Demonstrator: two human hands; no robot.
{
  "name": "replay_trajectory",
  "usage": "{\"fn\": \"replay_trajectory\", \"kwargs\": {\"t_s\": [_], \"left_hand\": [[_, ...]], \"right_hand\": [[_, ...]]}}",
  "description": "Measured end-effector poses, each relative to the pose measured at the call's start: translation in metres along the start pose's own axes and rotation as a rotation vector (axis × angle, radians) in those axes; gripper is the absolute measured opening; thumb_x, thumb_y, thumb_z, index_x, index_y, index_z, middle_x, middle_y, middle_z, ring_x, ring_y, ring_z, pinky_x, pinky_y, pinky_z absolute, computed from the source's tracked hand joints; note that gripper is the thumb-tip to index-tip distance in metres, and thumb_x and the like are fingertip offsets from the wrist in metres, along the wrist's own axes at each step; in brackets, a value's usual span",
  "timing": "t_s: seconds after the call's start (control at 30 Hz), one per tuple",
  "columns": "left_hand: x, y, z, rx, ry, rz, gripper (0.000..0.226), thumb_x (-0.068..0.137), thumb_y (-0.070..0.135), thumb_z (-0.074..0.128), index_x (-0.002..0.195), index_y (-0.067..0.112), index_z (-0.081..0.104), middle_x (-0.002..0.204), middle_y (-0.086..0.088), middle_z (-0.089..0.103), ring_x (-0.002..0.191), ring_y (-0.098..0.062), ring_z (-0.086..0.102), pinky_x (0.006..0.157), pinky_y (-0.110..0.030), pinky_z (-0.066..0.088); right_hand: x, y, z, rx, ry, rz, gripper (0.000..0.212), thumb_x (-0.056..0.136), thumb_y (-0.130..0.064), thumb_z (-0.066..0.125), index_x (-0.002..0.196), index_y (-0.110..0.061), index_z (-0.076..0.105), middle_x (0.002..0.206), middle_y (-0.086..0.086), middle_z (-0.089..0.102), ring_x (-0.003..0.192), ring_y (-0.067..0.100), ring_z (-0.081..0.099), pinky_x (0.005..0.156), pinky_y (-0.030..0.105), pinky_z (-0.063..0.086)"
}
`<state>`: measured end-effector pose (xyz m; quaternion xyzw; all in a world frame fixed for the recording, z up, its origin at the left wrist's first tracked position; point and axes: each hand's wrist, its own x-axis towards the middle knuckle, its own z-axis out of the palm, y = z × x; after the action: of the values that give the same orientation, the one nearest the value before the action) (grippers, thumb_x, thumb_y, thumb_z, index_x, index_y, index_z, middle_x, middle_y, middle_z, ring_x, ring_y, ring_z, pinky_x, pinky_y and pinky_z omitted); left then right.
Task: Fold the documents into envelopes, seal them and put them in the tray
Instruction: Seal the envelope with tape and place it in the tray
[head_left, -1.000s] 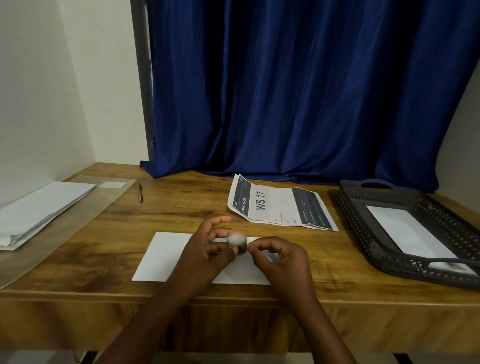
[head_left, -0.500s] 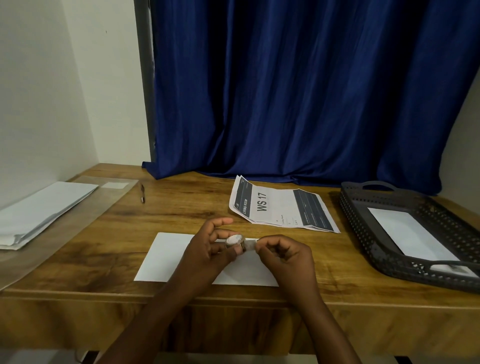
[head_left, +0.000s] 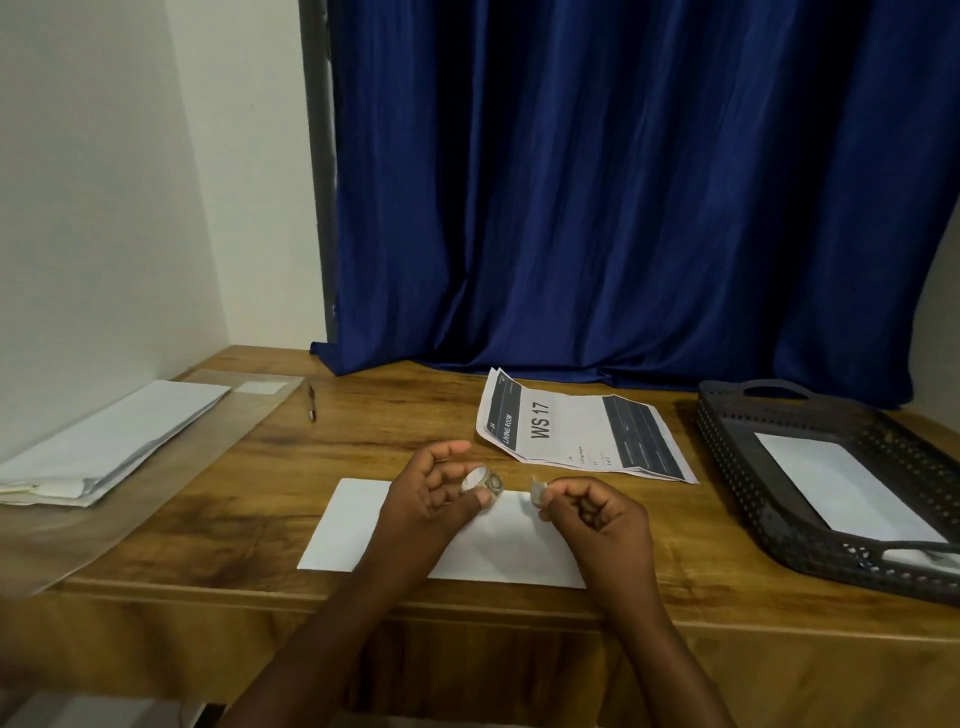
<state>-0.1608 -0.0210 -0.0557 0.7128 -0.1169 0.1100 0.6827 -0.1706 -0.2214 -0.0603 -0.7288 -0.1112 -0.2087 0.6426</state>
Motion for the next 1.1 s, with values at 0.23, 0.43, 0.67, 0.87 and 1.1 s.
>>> {"fn": "replay_trajectory", "kwargs": {"t_s": [0.23, 0.43, 0.67, 0.87, 1.1], "left_hand": [[0.004, 0.024, -0.040, 0.136, 0.112, 0.074, 0.061, 0.077, 0.014, 0.086, 0.129, 0.027, 0.055, 0.108, 0.002, 0.073, 0.097, -0.017, 0.073, 0.085, -0.033, 0.060], [-0.013, 0.017, -0.137, 0.620, 0.322, 0.019, 0.058, 0.082, 0.042, 0.080, 0.132, 0.039, 0.050, 0.110, 0.014, 0.066, 0.094, -0.005, 0.066, 0.079, -0.030, 0.059], [-0.025, -0.001, -0.173, 0.842, 0.331, -0.101, 0.068, 0.083, 0.050, 0.077, 0.140, 0.032, 0.044, 0.125, 0.004, 0.064, 0.107, -0.014, 0.063, 0.085, -0.034, 0.055], [-0.018, 0.012, -0.114, 0.791, 0.310, 0.163, 0.078, 0.085, 0.053, 0.074, 0.151, 0.034, 0.035, 0.154, 0.013, 0.038, 0.135, -0.002, 0.036, 0.112, -0.029, 0.034], [-0.003, -0.001, 0.014, 0.983, -0.232, 0.313, 0.060, 0.095, 0.061, 0.052, 0.149, 0.035, 0.043, 0.157, 0.014, 0.041, 0.146, -0.009, 0.032, 0.121, -0.036, 0.027]], "right_hand": [[0.000, 0.002, 0.001, -0.108, -0.010, 0.014, 0.010, 0.090, -0.013, 0.072, 0.088, -0.021, 0.077, 0.082, -0.014, 0.076, 0.079, 0.001, 0.069, 0.066, 0.011, 0.052], [-0.001, 0.001, 0.002, -0.139, -0.032, 0.052, 0.008, 0.089, -0.016, 0.073, 0.088, -0.023, 0.076, 0.083, -0.025, 0.073, 0.080, -0.006, 0.066, 0.072, 0.023, 0.051], [-0.001, 0.000, 0.004, -0.182, -0.040, 0.031, 0.005, 0.089, -0.017, 0.072, 0.088, -0.019, 0.077, 0.081, -0.014, 0.074, 0.082, 0.004, 0.067, 0.067, 0.021, 0.045], [-0.001, 0.003, 0.003, -0.078, 0.001, 0.055, 0.006, 0.088, -0.010, 0.073, 0.089, -0.015, 0.077, 0.080, -0.016, 0.075, 0.076, -0.001, 0.068, 0.063, 0.016, 0.049], [0.007, -0.006, -0.013, 0.335, 0.150, 0.267, 0.014, 0.089, -0.019, 0.068, 0.095, -0.008, 0.074, 0.089, 0.019, 0.075, 0.076, 0.025, 0.071, 0.074, 0.037, 0.057]]}}
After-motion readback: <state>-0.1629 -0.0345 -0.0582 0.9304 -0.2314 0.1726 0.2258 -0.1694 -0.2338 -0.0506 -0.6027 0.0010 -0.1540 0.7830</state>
